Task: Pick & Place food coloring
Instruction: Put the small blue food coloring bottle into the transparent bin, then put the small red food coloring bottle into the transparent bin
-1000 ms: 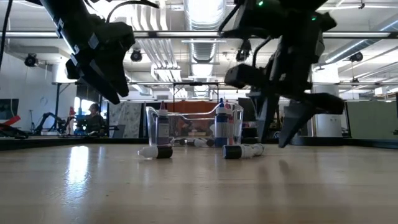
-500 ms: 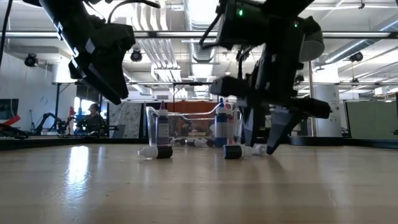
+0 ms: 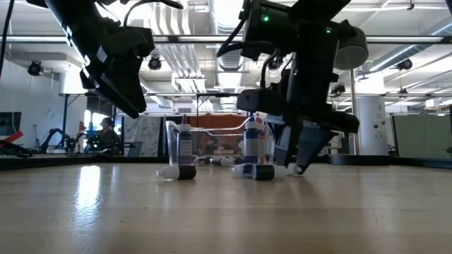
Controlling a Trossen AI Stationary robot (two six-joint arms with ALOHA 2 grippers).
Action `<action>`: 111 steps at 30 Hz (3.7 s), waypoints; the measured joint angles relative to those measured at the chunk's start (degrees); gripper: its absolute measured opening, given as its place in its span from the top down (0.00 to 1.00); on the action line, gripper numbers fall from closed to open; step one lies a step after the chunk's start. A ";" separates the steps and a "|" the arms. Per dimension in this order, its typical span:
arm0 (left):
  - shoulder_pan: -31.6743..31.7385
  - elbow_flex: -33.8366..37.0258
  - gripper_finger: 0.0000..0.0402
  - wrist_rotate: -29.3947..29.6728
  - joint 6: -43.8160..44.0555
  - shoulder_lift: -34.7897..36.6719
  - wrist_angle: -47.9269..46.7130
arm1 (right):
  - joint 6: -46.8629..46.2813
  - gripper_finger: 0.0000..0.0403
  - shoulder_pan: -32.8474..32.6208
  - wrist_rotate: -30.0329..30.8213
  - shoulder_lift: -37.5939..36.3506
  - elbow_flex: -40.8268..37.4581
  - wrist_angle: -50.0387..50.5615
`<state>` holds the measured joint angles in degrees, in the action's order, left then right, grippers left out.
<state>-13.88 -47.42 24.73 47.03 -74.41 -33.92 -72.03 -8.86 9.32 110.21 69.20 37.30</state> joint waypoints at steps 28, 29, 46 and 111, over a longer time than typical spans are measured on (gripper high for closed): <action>0.64 0.00 0.51 0.44 0.37 -0.02 0.30 | 22.50 0.88 2.68 0.03 0.76 0.29 -0.34; 0.64 0.00 0.51 0.44 0.37 -0.02 0.30 | 22.50 0.89 2.68 0.01 0.64 0.44 -0.32; 0.94 0.00 0.51 0.15 -0.32 -0.02 1.03 | 32.18 0.79 16.73 10.15 -7.93 19.47 -1.57; 4.68 -15.34 0.95 -5.16 -6.32 -26.83 9.19 | 5.40 0.42 -3.13 17.52 -12.99 12.64 28.91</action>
<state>-9.20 -62.76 19.57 40.71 -101.24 -24.74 -66.63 -11.99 26.84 97.23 81.84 66.21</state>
